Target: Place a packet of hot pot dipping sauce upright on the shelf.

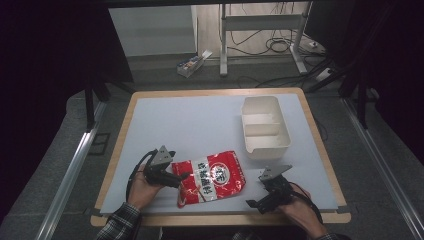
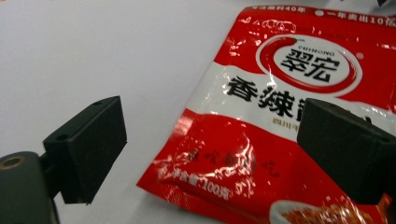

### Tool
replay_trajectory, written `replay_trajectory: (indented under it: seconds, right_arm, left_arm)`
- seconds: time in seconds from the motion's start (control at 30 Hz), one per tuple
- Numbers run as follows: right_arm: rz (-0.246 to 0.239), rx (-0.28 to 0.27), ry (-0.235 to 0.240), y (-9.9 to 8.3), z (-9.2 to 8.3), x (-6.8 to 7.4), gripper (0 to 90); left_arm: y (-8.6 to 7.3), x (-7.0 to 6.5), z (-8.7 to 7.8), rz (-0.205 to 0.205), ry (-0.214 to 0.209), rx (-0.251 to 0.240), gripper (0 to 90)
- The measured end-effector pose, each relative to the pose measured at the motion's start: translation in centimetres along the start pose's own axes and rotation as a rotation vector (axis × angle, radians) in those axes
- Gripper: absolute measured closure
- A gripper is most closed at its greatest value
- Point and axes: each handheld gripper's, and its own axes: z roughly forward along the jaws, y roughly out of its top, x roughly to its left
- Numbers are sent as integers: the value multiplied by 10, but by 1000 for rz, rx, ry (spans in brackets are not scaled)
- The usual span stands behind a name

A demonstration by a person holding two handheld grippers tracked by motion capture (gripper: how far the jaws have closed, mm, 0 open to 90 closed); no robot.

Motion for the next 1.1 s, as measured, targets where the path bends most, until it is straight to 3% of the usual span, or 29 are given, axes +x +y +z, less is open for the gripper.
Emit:
replay_trajectory:
  seconds: [0.17,0.43,0.67,1.1]
  right_arm:
    - [3,5,19,3,7,2,0]
    - [-40,3,32,10,18,5,0]
    - [-45,-14,69,18,27,8,0]
    - [-20,-27,47,35,45,13,0]
  left_arm:
    - [-5,-6,-8,25,12,2,61]
    - [-11,-13,-19,25,28,-6,53]
    - [-15,-18,-27,26,42,-18,53]
    - [-19,-23,-32,35,56,-5,53]
